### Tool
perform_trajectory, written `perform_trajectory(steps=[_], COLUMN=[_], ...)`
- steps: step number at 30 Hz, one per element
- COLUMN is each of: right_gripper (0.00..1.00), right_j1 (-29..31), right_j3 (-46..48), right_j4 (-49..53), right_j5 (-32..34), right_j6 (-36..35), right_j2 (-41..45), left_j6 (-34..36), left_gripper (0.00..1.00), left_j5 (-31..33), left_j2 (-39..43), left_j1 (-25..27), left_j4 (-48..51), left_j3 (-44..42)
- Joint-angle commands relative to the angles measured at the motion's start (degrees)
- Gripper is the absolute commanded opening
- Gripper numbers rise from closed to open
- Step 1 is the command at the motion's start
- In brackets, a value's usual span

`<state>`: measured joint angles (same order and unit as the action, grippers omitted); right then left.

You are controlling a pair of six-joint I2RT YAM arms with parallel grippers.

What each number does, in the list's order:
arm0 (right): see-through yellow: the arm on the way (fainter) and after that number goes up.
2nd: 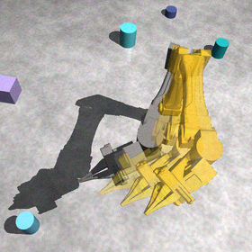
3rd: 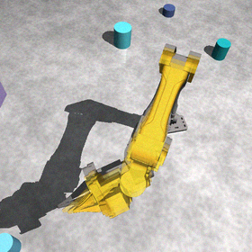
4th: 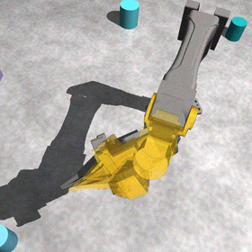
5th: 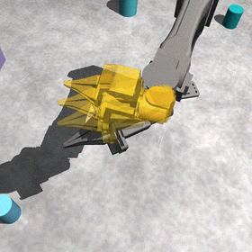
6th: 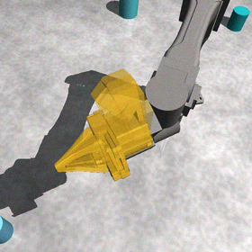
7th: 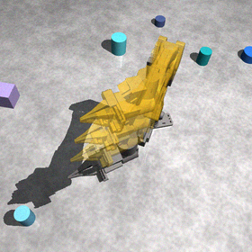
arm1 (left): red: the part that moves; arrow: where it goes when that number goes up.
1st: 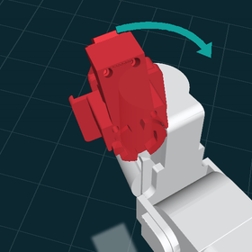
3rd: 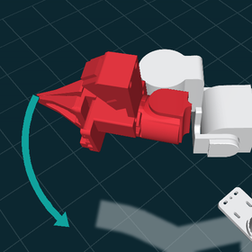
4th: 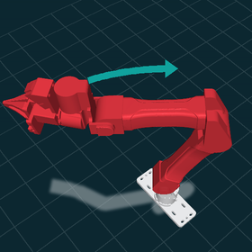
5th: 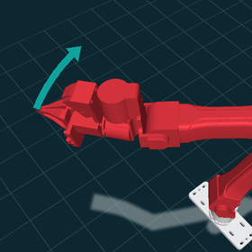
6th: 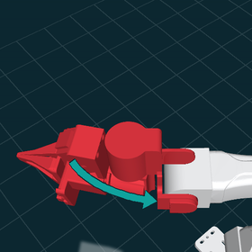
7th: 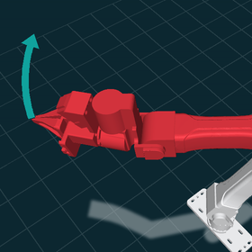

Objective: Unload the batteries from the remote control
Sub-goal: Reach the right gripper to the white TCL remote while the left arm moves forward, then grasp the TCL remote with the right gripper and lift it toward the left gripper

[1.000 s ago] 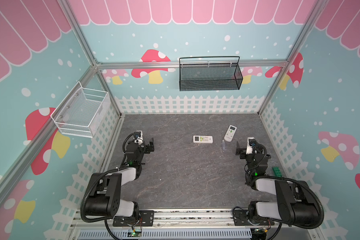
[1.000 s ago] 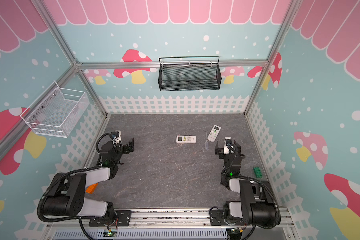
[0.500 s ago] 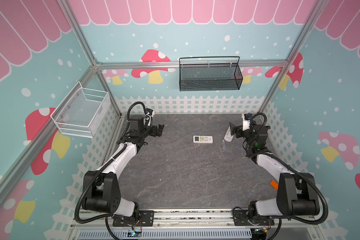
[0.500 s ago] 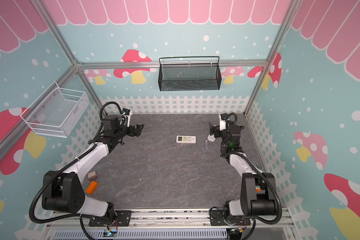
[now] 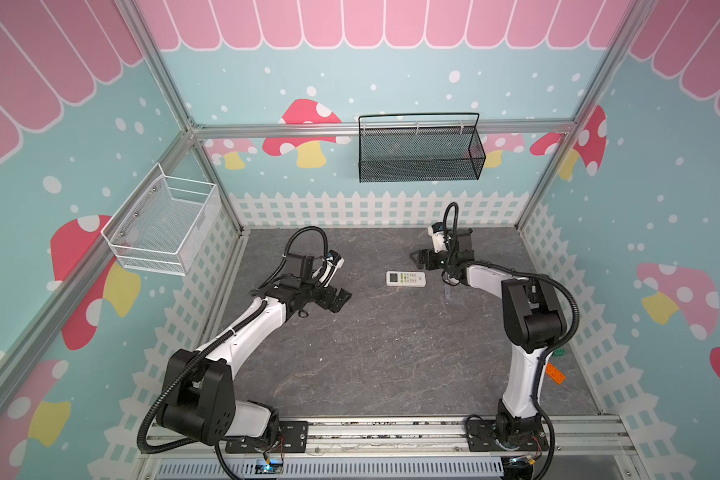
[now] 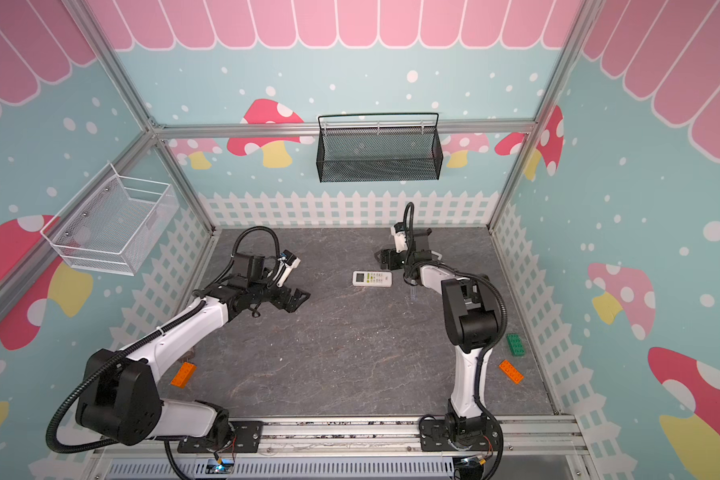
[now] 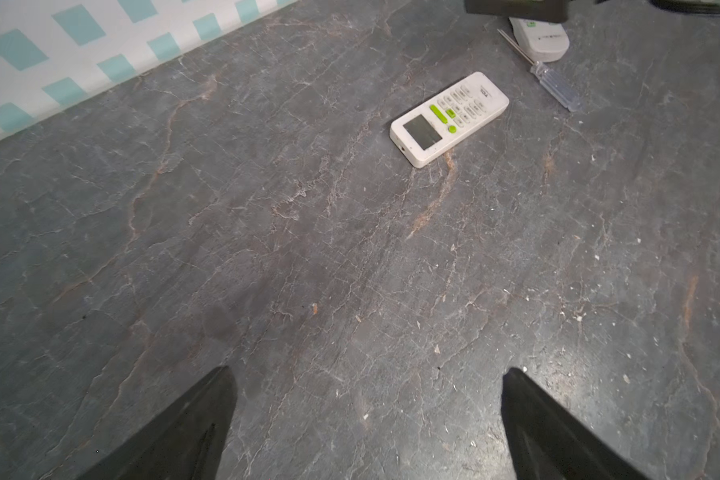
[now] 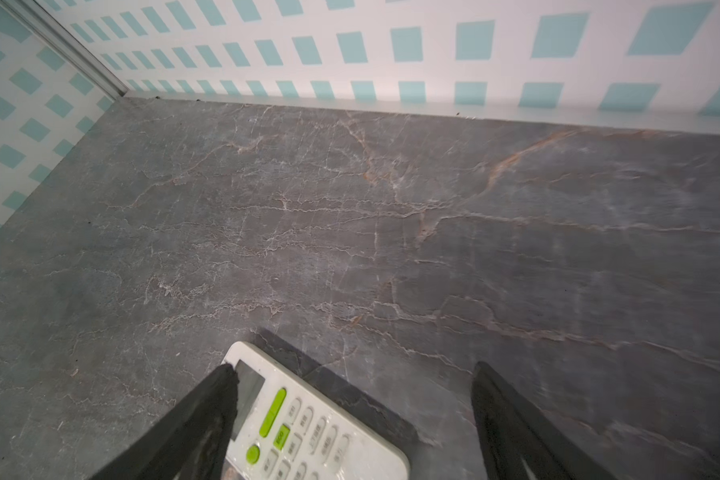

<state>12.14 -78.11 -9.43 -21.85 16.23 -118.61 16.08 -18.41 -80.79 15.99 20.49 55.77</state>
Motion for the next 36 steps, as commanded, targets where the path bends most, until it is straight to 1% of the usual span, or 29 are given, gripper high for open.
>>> perform_trajectory(steps=[1, 5, 8, 15, 19, 24, 28, 32, 33, 35, 36], right_gripper=[0.88, 0.87, 0.87, 0.87, 0.86, 0.86, 0.87, 0.87, 0.84, 0.72, 0.67], right_j1=[1.59, 2.17, 2.19, 2.18, 2.36, 3.19, 4.98, 6.80, 6.92, 7.26, 7.56], right_j3=[-5.47, -10.08, -10.37, -5.57, 1.02, 6.82, 9.64, 11.53, 10.95, 9.49, 8.67], right_j4=[6.96, 10.74, 12.22, 14.99, 15.14, 17.95, 19.15, 18.70, 19.39, 20.60, 21.29], right_j5=[-2.22, -3.06, -3.61, -6.90, -7.23, -2.62, 0.86, 5.03, 5.61, 5.77, 6.06], right_j6=[1.15, 0.81, 0.23, -1.83, -4.71, -10.51, -14.90, -17.37, -17.32, -17.78, -18.23], right_j2=[-4.22, -8.52, -9.36, -7.27, -3.20, 0.83, 3.03, 3.83, 3.27, 2.00, 1.29], left_j6=[2.40, 2.85, 3.52, 3.81, 3.86, 4.29, 4.64, 4.83, 4.78, 4.67, 4.57], left_gripper=[1.00, 1.00, 1.00, 1.00, 1.00, 1.00, 1.00, 1.00, 1.00, 1.00, 1.00], left_j5=[-2.91, -2.02, -1.21, -1.18, -0.83, -1.86, -2.25, -1.63, -1.62, -1.62, -1.73], left_j2=[-0.07, 0.02, -0.15, -1.09, -1.82, -2.02, -2.26, -2.66, -2.77, -2.88, -2.96], left_j1=[-0.03, -0.04, -0.01, -0.08, -0.08, -0.17, -0.31, -0.20, -0.22, -0.28, -0.27], left_j4=[1.57, 1.65, 1.66, 2.62, 3.31, 4.39, 4.91, 5.00, 5.00, 5.00, 5.02], left_j3=[-0.40, -0.40, -0.29, 0.90, 1.82, 1.47, 1.64, 2.14, 2.20, 2.41, 2.47])
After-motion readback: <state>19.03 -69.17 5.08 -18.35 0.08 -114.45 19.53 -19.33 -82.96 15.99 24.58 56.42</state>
